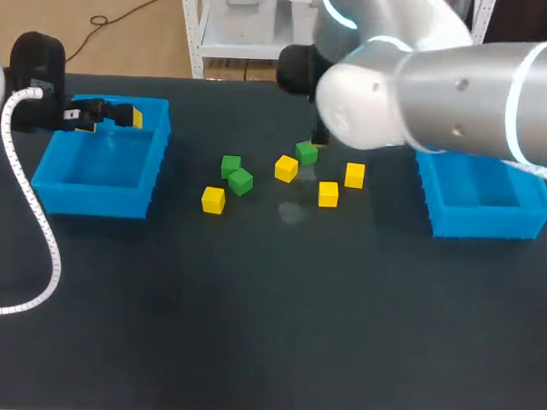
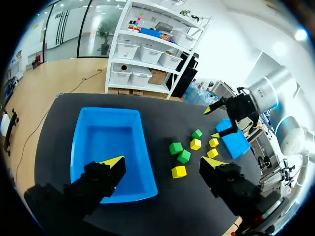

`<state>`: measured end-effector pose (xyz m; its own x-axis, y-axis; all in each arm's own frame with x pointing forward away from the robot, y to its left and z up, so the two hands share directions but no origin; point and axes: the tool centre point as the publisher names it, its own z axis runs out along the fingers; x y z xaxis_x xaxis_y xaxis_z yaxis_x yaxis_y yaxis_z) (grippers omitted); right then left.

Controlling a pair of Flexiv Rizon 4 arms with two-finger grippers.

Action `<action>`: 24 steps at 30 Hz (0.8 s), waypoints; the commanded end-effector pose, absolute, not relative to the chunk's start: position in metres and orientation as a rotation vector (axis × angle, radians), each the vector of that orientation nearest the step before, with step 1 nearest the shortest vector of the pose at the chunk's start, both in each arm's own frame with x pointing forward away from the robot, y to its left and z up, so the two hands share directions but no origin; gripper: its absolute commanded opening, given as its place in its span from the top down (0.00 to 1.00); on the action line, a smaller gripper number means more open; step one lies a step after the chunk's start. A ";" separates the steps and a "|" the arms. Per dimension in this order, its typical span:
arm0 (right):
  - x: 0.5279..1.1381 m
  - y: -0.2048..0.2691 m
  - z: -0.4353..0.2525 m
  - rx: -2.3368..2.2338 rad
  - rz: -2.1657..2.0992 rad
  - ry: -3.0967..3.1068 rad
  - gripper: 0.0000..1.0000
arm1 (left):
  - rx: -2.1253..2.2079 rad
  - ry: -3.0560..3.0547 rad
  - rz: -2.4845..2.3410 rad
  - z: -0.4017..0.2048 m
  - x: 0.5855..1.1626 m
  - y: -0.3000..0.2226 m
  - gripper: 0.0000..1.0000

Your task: Put the green cubes in the right bin and the yellow cubes in the left bin.

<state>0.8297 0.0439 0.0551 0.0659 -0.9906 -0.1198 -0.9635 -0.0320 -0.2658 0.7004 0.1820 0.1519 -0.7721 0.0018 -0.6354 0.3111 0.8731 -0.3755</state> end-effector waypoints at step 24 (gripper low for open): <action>0.838 0.050 0.013 -2.245 0.054 2.060 0.00 | 0.230 2.377 -0.633 0.150 0.700 0.184 0.00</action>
